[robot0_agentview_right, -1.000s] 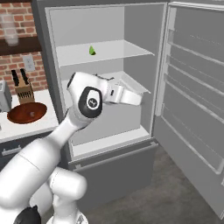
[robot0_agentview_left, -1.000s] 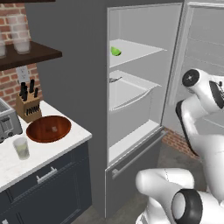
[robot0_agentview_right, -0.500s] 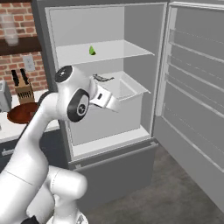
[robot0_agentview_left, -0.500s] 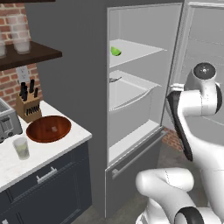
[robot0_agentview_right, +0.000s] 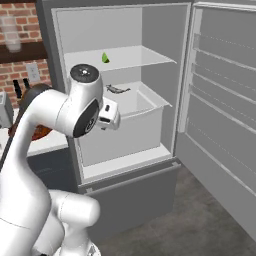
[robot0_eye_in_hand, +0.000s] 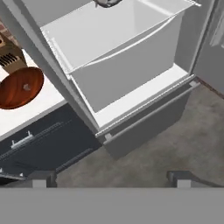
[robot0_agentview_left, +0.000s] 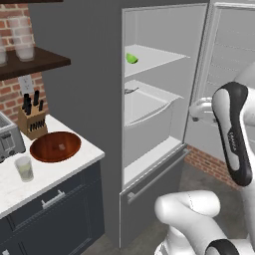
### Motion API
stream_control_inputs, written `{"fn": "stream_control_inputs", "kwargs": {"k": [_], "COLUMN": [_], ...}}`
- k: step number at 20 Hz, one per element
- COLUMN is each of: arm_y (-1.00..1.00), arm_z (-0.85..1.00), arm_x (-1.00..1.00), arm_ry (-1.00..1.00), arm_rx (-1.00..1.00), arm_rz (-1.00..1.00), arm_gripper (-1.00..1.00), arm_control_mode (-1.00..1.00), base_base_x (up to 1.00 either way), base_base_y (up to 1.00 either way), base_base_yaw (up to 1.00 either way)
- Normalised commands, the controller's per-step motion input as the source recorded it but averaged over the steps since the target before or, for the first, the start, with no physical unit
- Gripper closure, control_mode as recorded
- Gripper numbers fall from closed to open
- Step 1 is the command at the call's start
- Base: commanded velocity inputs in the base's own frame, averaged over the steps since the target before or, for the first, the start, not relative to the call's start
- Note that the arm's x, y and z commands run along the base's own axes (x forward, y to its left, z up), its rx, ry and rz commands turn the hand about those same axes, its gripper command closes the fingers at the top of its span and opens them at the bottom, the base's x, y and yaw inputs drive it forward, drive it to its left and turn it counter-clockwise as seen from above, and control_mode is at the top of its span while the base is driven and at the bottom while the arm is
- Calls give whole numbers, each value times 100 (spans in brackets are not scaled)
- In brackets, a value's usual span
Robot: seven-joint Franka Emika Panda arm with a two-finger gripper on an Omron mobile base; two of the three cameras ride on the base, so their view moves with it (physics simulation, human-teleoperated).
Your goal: Grab a lemon wedge from the fridge and one ice cube from the ice bowl, and put them in the glass of lemonade.
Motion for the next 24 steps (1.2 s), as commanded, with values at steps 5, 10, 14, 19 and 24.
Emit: {"fn": "stream_control_inputs", "kwargs": {"k": [5,10,14,19,24], "arm_y": [49,30,5,-2,-2], "arm_z": [42,67,6,-10,-7], "arm_x": [-100,-98,-44,-3,0], "arm_ry": [-10,-9,-3,0,-6], "arm_rx": [-3,-12,-2,0,0], "arm_rz": [13,1,0,0,0], "arm_gripper": [-100,-100,-100,-100,-100], "arm_control_mode": [-100,-100,-100,-100,-100], "base_base_x": [0,0,0,0,0], "base_base_y": [0,0,0,0,0], "base_base_yaw": [0,0,0,0,0]}}
